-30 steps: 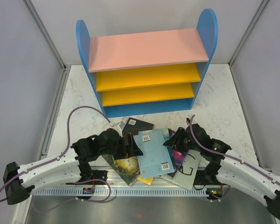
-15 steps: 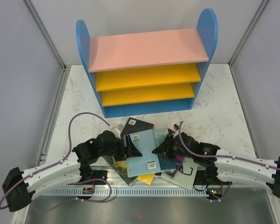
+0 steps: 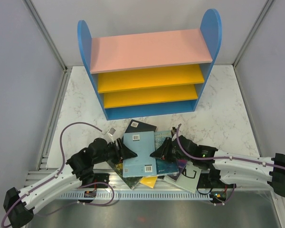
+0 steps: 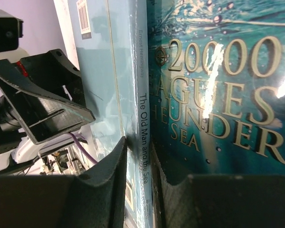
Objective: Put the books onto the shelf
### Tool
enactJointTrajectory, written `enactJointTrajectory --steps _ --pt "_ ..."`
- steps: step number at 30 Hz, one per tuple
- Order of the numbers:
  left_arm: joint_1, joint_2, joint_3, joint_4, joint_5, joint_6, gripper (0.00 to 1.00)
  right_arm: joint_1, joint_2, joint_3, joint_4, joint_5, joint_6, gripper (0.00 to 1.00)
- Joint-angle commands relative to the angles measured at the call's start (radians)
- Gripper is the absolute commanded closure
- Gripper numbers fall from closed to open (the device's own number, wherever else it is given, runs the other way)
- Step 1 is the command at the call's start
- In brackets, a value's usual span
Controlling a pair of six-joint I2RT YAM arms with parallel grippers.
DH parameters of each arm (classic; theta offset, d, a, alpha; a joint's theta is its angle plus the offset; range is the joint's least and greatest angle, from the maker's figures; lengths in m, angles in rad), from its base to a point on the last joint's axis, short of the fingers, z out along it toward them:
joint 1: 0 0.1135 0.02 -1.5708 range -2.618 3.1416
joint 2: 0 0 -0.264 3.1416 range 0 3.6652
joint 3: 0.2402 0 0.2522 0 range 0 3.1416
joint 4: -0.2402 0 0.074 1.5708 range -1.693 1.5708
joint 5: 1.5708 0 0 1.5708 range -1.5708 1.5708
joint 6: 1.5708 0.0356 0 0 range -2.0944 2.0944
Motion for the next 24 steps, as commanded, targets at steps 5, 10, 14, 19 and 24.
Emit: enactJointTrajectory --steps 5,10,14,19,24 --pt "-0.012 -0.038 0.017 0.414 0.153 -0.131 0.60 0.029 0.050 -0.043 0.071 -0.022 -0.024 0.75" --pt "-0.011 -0.040 0.077 0.379 0.161 -0.125 0.98 0.029 0.046 -0.043 0.082 -0.042 -0.027 0.74" --pt "-0.011 -0.069 0.162 0.273 0.133 -0.096 0.98 0.028 0.015 0.011 0.036 -0.006 -0.052 0.37" --pt "-0.008 -0.118 0.276 0.069 0.006 -0.072 0.98 0.029 -0.094 0.088 -0.070 0.064 -0.070 0.02" --pt "-0.008 -0.138 0.318 0.081 -0.072 -0.117 0.98 0.029 -0.155 0.089 -0.032 0.066 -0.017 0.02"
